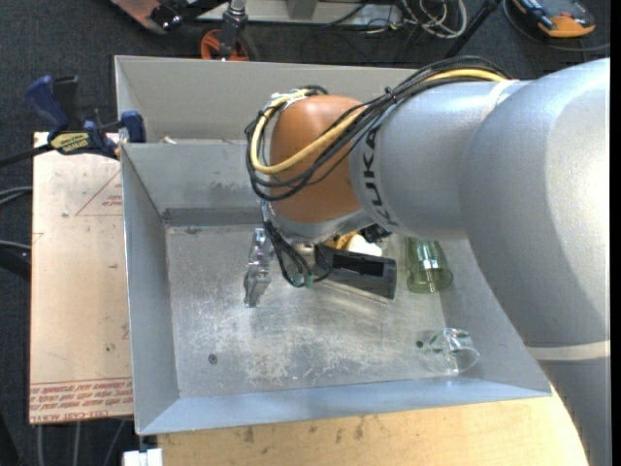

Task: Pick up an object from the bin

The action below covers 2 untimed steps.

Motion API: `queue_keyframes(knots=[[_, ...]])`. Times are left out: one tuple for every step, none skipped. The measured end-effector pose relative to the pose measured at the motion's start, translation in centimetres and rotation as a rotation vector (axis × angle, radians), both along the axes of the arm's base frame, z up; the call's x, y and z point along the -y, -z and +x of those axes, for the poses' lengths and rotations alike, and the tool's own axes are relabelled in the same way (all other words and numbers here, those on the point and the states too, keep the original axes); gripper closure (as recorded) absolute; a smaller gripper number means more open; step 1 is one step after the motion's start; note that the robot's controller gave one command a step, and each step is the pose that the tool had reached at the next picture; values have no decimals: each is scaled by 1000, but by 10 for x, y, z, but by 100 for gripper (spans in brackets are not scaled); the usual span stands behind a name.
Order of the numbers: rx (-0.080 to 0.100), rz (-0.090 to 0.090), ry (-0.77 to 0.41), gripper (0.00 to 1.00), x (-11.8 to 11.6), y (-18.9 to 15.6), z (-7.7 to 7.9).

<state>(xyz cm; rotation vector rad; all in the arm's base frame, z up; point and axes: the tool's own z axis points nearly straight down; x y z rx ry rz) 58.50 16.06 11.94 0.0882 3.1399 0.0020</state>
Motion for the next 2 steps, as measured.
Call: queue_keyframes(knots=[[0, 0, 0, 0, 0, 0, 0], [0, 0, 0, 0, 0, 0, 0]])
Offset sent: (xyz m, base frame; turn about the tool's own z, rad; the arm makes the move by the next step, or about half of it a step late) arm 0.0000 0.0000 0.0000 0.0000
